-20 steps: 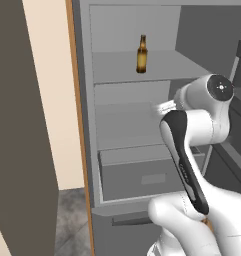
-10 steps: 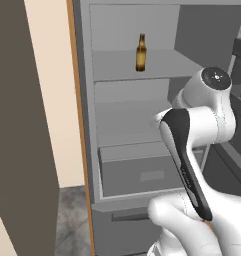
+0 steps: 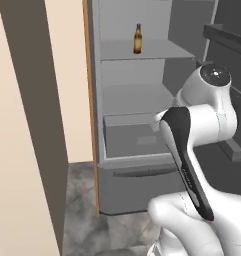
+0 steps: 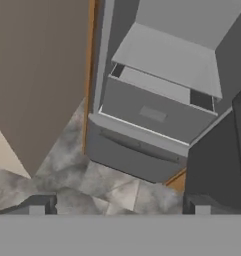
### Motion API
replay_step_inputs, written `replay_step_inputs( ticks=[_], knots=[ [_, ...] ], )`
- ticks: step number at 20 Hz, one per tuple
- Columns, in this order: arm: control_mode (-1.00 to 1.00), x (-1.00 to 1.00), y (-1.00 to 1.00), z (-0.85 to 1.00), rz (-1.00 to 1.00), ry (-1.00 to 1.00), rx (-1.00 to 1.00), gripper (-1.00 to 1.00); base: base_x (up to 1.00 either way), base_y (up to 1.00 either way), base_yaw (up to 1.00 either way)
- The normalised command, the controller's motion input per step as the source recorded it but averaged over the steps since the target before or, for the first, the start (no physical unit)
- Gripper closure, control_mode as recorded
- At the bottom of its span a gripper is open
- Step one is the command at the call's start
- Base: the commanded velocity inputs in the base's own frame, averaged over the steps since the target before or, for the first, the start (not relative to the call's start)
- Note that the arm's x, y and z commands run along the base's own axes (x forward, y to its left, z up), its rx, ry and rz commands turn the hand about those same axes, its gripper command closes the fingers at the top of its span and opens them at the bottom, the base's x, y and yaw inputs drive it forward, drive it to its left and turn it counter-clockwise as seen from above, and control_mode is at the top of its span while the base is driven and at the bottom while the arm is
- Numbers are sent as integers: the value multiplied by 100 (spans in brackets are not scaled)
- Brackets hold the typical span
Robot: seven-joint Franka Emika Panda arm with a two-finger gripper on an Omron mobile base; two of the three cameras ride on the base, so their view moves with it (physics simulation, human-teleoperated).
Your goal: Place the beer on the top shelf of the fridge to keep it out of children's reach, and place the pear and orange on lower shelves for easy access.
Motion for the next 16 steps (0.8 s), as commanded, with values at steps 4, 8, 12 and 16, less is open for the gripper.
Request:
replay_step_inputs(
  ticks=[4,8,12,16],
  knots=[
    [100,0,0,0,0,0,0,-100,-96,-10,-33],
    [100,0,0,0,0,0,0,-100,-56,-31,-63],
    [100,0,0,0,0,0,0,-100,-18,-25,-73],
    [100,0,0,0,0,0,0,-100,0,-37,-76]
  ],
)
